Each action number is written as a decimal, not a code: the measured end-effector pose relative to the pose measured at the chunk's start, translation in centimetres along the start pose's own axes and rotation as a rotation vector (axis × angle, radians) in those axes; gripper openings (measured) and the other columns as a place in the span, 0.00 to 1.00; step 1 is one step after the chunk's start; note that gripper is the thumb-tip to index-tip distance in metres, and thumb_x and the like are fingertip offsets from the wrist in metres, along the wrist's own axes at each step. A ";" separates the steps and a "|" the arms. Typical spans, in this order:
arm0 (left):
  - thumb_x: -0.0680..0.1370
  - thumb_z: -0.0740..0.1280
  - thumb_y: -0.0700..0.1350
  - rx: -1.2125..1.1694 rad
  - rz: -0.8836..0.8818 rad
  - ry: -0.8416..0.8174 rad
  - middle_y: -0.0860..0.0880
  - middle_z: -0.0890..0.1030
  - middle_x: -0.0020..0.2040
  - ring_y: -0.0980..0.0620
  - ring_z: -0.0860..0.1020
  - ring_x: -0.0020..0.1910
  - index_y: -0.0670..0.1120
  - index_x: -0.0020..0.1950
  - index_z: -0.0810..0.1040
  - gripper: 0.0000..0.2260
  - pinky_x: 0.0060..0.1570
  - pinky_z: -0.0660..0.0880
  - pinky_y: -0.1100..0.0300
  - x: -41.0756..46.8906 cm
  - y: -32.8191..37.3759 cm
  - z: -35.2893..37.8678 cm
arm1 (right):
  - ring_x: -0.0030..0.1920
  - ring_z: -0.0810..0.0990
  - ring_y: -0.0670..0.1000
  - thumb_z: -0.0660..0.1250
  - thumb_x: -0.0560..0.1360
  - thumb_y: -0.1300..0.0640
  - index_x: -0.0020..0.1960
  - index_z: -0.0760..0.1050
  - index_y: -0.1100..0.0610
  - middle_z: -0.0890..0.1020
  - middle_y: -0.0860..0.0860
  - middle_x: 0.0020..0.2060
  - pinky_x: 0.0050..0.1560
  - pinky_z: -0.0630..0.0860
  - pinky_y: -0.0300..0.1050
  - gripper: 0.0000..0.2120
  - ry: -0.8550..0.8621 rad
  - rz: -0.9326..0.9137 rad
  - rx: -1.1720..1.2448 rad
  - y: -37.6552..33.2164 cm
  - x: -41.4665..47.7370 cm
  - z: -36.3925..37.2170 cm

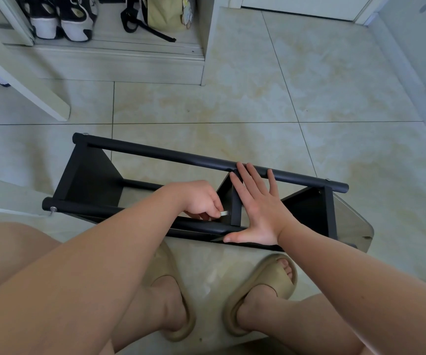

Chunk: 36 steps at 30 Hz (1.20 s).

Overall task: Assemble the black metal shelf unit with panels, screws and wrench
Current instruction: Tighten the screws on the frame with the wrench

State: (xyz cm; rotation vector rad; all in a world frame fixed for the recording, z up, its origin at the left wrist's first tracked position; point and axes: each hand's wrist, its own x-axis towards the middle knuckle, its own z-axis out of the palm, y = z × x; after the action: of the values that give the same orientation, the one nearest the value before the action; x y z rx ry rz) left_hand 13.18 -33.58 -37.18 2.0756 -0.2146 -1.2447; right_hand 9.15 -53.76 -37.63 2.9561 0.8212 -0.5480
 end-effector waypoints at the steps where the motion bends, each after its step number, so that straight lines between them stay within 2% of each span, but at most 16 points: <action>1: 0.79 0.70 0.42 -0.001 0.004 0.011 0.50 0.81 0.45 0.54 0.79 0.43 0.47 0.59 0.82 0.09 0.48 0.77 0.61 0.0 0.0 -0.2 | 0.79 0.30 0.54 0.54 0.63 0.15 0.82 0.36 0.55 0.34 0.54 0.81 0.76 0.33 0.68 0.65 0.000 0.000 0.001 0.0 0.0 0.0; 3: 0.79 0.69 0.42 0.077 0.015 0.030 0.51 0.81 0.46 0.54 0.78 0.44 0.46 0.61 0.82 0.11 0.47 0.76 0.62 0.0 0.2 -0.3 | 0.79 0.30 0.54 0.54 0.62 0.15 0.82 0.36 0.55 0.34 0.54 0.81 0.76 0.33 0.68 0.65 -0.002 0.000 0.004 0.0 0.0 0.0; 5: 0.79 0.68 0.41 0.158 0.018 0.045 0.53 0.79 0.49 0.53 0.76 0.49 0.47 0.60 0.82 0.10 0.50 0.71 0.61 0.0 0.5 -0.1 | 0.79 0.30 0.54 0.54 0.62 0.15 0.82 0.36 0.55 0.34 0.54 0.81 0.76 0.32 0.68 0.65 -0.002 -0.001 0.006 0.0 0.0 0.0; 8: 0.79 0.65 0.40 0.158 -0.007 0.034 0.53 0.78 0.52 0.52 0.74 0.52 0.49 0.57 0.82 0.10 0.51 0.69 0.60 0.1 0.7 0.3 | 0.79 0.30 0.54 0.54 0.63 0.15 0.82 0.36 0.55 0.34 0.54 0.81 0.76 0.32 0.68 0.65 0.000 -0.002 0.001 0.0 0.0 0.0; 11: 0.79 0.64 0.42 -0.055 -0.059 0.017 0.49 0.81 0.53 0.53 0.77 0.49 0.47 0.53 0.80 0.06 0.48 0.73 0.59 0.5 0.5 0.6 | 0.79 0.30 0.54 0.54 0.63 0.15 0.82 0.36 0.55 0.34 0.54 0.81 0.76 0.32 0.68 0.65 0.005 -0.005 0.004 0.0 0.0 0.0; 14: 0.81 0.65 0.45 -0.364 -0.121 0.032 0.50 0.84 0.46 0.54 0.82 0.48 0.43 0.56 0.80 0.08 0.54 0.79 0.56 0.9 0.4 1.2 | 0.80 0.30 0.54 0.55 0.63 0.16 0.82 0.37 0.55 0.35 0.54 0.81 0.76 0.32 0.67 0.65 0.011 -0.006 0.013 0.0 0.0 0.0; 17: 0.81 0.67 0.44 -0.518 -0.140 0.061 0.48 0.85 0.41 0.50 0.85 0.48 0.39 0.54 0.80 0.08 0.60 0.79 0.51 1.4 0.2 1.8 | 0.80 0.30 0.54 0.55 0.63 0.16 0.82 0.36 0.55 0.35 0.54 0.81 0.76 0.31 0.67 0.65 0.010 -0.006 0.011 0.1 0.0 0.1; 18: 0.81 0.67 0.43 -0.536 -0.138 0.072 0.48 0.85 0.40 0.49 0.85 0.47 0.40 0.52 0.80 0.07 0.58 0.80 0.52 1.5 0.2 1.8 | 0.79 0.30 0.54 0.55 0.63 0.16 0.82 0.36 0.55 0.35 0.54 0.81 0.76 0.32 0.67 0.65 0.010 -0.006 0.009 0.1 0.0 0.0; 20: 0.80 0.68 0.43 -0.484 -0.125 0.105 0.48 0.84 0.41 0.52 0.84 0.44 0.41 0.51 0.80 0.05 0.46 0.81 0.60 1.5 0.1 1.9 | 0.79 0.30 0.54 0.55 0.63 0.15 0.82 0.36 0.55 0.35 0.54 0.81 0.76 0.32 0.67 0.65 0.010 -0.006 0.006 0.1 0.0 0.0; 22: 0.79 0.68 0.44 -0.409 -0.108 0.161 0.48 0.84 0.44 0.55 0.82 0.41 0.42 0.52 0.82 0.07 0.35 0.77 0.65 1.5 0.2 2.1 | 0.79 0.30 0.54 0.55 0.63 0.15 0.82 0.36 0.55 0.35 0.54 0.81 0.76 0.32 0.67 0.65 0.009 -0.004 0.003 0.1 0.0 0.0; 25: 0.79 0.69 0.45 -0.465 -0.116 0.201 0.49 0.85 0.48 0.57 0.83 0.44 0.44 0.58 0.82 0.09 0.38 0.76 0.63 1.8 0.2 2.2 | 0.80 0.30 0.54 0.55 0.63 0.15 0.82 0.36 0.55 0.35 0.54 0.81 0.76 0.32 0.67 0.65 0.014 -0.005 0.007 0.1 0.0 0.0; 31: 0.78 0.71 0.46 -0.604 -0.141 0.195 0.52 0.87 0.44 0.58 0.83 0.43 0.45 0.58 0.81 0.10 0.47 0.79 0.61 1.6 0.3 1.6 | 0.80 0.31 0.54 0.54 0.62 0.15 0.83 0.38 0.55 0.36 0.54 0.81 0.76 0.33 0.68 0.65 0.022 -0.006 0.018 0.0 0.0 0.0; 36: 0.79 0.70 0.46 -0.586 -0.149 0.122 0.52 0.87 0.44 0.59 0.83 0.42 0.45 0.61 0.79 0.12 0.42 0.77 0.63 1.3 0.1 1.6 | 0.80 0.30 0.54 0.55 0.62 0.15 0.83 0.37 0.55 0.35 0.54 0.81 0.76 0.32 0.67 0.65 0.018 -0.006 0.009 0.0 -0.1 0.0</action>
State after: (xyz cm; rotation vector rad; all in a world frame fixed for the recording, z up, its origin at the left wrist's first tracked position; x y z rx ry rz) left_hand 12.58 -35.06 -38.50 1.6625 0.3324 -1.0947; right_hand 9.10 -53.81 -37.63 2.9720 0.8313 -0.5277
